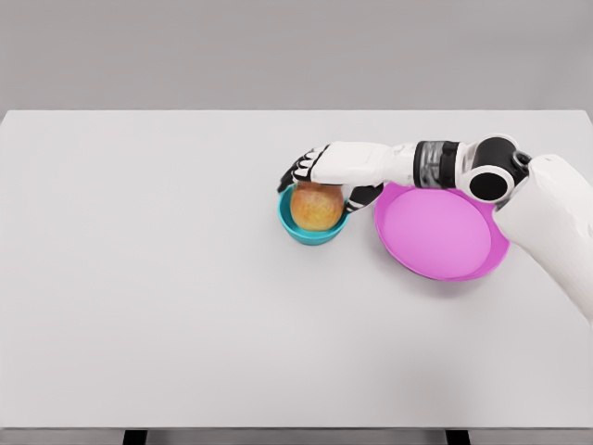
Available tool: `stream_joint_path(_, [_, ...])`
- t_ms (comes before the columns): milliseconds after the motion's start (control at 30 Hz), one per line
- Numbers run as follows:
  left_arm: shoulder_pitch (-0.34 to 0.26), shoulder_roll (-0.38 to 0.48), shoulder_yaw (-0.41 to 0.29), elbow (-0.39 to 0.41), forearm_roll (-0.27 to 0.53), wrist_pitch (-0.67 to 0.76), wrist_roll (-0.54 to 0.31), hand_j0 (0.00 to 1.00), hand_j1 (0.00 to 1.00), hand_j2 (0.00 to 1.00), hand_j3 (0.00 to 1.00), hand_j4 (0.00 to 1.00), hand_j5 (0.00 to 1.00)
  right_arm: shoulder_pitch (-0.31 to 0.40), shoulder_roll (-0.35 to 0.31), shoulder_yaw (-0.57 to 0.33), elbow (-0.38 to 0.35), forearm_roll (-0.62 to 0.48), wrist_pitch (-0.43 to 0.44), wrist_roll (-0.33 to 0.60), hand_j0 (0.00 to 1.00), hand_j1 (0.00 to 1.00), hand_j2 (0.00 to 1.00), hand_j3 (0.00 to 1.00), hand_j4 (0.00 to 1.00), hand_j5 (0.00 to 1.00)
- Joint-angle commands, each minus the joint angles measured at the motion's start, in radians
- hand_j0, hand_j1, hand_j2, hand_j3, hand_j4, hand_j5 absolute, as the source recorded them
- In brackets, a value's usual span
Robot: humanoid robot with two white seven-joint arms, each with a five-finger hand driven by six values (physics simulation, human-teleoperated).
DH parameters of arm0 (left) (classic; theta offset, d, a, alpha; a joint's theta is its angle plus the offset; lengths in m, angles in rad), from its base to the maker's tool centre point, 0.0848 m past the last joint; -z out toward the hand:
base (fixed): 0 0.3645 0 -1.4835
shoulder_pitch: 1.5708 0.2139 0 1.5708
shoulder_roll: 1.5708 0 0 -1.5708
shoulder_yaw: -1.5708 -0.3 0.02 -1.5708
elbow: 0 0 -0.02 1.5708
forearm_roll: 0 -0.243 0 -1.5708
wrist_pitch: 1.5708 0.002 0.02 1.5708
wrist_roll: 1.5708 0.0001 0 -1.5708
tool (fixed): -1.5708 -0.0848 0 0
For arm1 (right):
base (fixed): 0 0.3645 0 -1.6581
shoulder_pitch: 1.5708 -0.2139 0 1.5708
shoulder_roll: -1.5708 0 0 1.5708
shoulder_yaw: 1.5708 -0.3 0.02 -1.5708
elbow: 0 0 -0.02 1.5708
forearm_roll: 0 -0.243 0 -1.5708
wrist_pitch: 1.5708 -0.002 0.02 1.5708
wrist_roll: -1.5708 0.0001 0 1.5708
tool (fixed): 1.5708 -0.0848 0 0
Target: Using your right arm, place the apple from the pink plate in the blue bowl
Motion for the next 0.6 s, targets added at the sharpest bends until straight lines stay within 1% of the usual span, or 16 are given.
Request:
stream_joint_path(0, [0.0,0.0,0.0,0.0,0.0,0.0,0.0,1.0,1.0,1.0,1.0,1.0,1.0,0.002,0.0,-0.001,0.001,-0.006,0.003,-0.001,1.0,1.0,1.0,1.0,1.0,1.0])
stream_joint_path(233, [0.0,0.0,0.0,0.0,0.0,0.0,0.0,1.0,1.0,1.0,1.0,1.0,1.0,0.0,-0.001,-0.002,-0.009,-0.006,0.003,-0.001,1.0,1.0,1.0,1.0,1.0,1.0])
stream_joint_path(267, [0.0,0.0,0.0,0.0,0.0,0.0,0.0,1.0,1.0,1.0,1.0,1.0,1.0,-0.009,-0.006,-0.008,-0.028,-0.006,0.003,-0.001,1.0,1.0,1.0,1.0,1.0,1.0])
stream_joint_path(300, [0.0,0.0,0.0,0.0,0.0,0.0,0.0,1.0,1.0,1.0,1.0,1.0,1.0,-0.011,-0.017,-0.021,-0.063,-0.008,0.003,-0.001,1.0,1.0,1.0,1.0,1.0,1.0])
stream_joint_path(333, [0.0,0.0,0.0,0.0,0.0,0.0,0.0,1.0,1.0,1.0,1.0,1.0,1.0,-0.006,-0.052,-0.08,-0.115,-0.011,0.003,-0.001,1.0,1.0,1.0,1.0,1.0,1.0])
stream_joint_path(367, [0.0,0.0,0.0,0.0,0.0,0.0,0.0,1.0,1.0,1.0,1.0,1.0,1.0,0.011,-0.102,-0.159,-0.16,-0.016,0.003,-0.001,1.0,1.0,1.0,1.0,1.0,1.0])
stream_joint_path(400, [0.0,0.0,0.0,0.0,0.0,0.0,0.0,1.0,1.0,1.0,1.0,1.0,1.0,0.031,-0.136,-0.206,-0.18,-0.017,0.003,-0.001,1.0,1.0,1.0,1.0,1.0,1.0])
stream_joint_path(433, [0.0,0.0,0.0,0.0,0.0,0.0,0.0,1.0,1.0,1.0,1.0,1.0,1.0,0.061,-0.179,-0.267,-0.186,-0.022,0.003,-0.001,1.0,1.0,1.0,1.0,1.0,1.0])
stream_joint_path(500, [0.0,0.0,0.0,0.0,0.0,0.0,0.0,1.0,1.0,1.0,1.0,1.0,1.0,0.103,-0.205,-0.352,-0.178,-0.046,0.003,-0.001,1.0,1.0,1.0,1.0,1.0,1.0])
stream_joint_path(533, [0.0,0.0,0.0,0.0,0.0,0.0,0.0,1.0,1.0,1.0,1.0,1.0,1.0,0.14,-0.265,-0.401,-0.18,-0.069,0.003,-0.001,1.0,1.0,1.0,1.0,1.0,1.0])
stream_joint_path(567, [0.0,0.0,0.0,0.0,0.0,0.0,0.0,1.0,1.0,1.0,1.0,1.0,1.0,0.164,-0.291,-0.441,-0.18,-0.083,0.003,-0.001,1.0,1.0,1.0,1.0,1.0,1.0])
